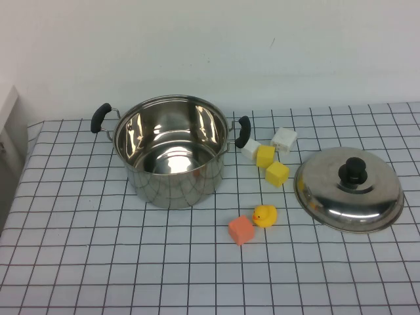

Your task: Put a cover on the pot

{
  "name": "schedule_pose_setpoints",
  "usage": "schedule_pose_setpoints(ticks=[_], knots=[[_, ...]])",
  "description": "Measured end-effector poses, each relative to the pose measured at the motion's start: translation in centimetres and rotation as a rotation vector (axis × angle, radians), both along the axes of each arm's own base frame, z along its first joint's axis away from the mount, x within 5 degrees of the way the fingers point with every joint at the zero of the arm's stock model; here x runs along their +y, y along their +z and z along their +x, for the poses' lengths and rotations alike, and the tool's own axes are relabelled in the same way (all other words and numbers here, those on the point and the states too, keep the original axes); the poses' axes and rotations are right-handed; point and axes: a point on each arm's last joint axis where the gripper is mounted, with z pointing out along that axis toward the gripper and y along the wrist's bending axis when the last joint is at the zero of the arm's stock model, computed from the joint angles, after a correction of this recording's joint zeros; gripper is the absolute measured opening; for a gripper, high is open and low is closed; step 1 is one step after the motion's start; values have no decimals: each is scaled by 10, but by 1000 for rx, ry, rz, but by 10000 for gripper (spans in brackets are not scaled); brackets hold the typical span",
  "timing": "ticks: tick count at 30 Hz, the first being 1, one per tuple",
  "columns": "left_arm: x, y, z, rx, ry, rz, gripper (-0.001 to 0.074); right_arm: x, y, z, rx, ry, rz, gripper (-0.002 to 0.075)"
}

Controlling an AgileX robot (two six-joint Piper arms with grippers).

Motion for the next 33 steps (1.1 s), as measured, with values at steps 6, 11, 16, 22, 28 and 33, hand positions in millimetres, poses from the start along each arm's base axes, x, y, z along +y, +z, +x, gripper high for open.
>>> schedule_pose_setpoints(ticks=[6, 11, 16, 22, 28, 33], knots=[[0, 0, 0, 0, 0, 0, -1, 0, 0, 0, 0, 0, 0, -2], [0, 0, 0, 0, 0, 0, -1, 0, 0, 0, 0, 0, 0, -2], [0, 0, 0, 0, 0, -2, -1, 0, 0, 0, 0, 0, 0, -2], [0, 0, 0, 0, 0, -2, -1, 0, 0, 0, 0, 0, 0, -2], [0, 0, 0, 0, 0, -2, -1, 0, 2, 1, -18, -1, 0, -2], [0, 0, 0, 0, 0, -2, -1, 5, 3, 2, -54, 3, 178, -2]])
